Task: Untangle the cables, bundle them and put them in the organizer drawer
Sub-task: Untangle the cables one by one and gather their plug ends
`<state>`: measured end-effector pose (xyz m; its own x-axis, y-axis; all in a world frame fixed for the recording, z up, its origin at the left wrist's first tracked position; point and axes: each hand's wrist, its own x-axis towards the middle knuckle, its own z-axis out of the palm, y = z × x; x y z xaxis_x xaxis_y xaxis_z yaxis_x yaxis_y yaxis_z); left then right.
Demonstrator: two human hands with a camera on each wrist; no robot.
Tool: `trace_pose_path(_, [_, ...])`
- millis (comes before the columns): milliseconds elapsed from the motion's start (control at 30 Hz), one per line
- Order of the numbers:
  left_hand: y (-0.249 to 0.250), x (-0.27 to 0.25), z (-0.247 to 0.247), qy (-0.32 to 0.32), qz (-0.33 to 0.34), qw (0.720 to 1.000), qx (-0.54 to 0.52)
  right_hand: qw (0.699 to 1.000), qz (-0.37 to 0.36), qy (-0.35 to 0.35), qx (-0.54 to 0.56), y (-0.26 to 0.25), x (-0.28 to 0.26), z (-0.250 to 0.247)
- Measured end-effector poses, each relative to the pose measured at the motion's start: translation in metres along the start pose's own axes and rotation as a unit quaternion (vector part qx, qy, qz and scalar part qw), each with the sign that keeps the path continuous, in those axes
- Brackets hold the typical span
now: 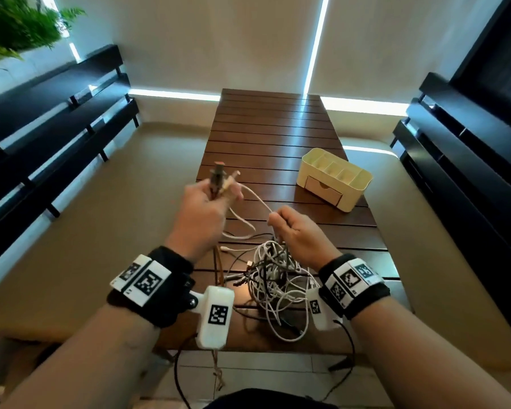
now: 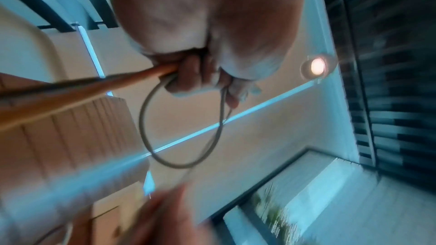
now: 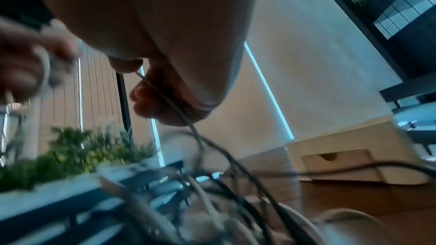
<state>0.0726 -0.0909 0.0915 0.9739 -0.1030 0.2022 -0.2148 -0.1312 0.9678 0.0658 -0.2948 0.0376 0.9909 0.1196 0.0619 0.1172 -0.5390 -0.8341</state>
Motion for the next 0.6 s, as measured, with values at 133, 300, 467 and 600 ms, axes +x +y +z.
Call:
trace_pose_path(133, [-0.002,0.003,-0.019,0.028,-0.038,0.998,-0.032,0.999,0.033,0.035,0.003,0.018,0.002,-0.009])
trace_pose_path(300, [-0.044,-0.011,-0.026,-0.084,-0.196,0.961,0.175,0.987,-0.032,0.135,0.076,-0.011,0.014,-0.036])
trace_pose_path(467, [-0.032,-0.014,-0.030,0.074,-0.156,0.965,0.196,0.994,-0.036,0.064,-0.082,-0.001,0.010,-0.023])
trace_pose_path(600, [-0.007,-0.013,-0.023,0.135,-0.008,0.968,0.212,0.988,-0.035,0.003,-0.150,0.010,0.005,-0.014])
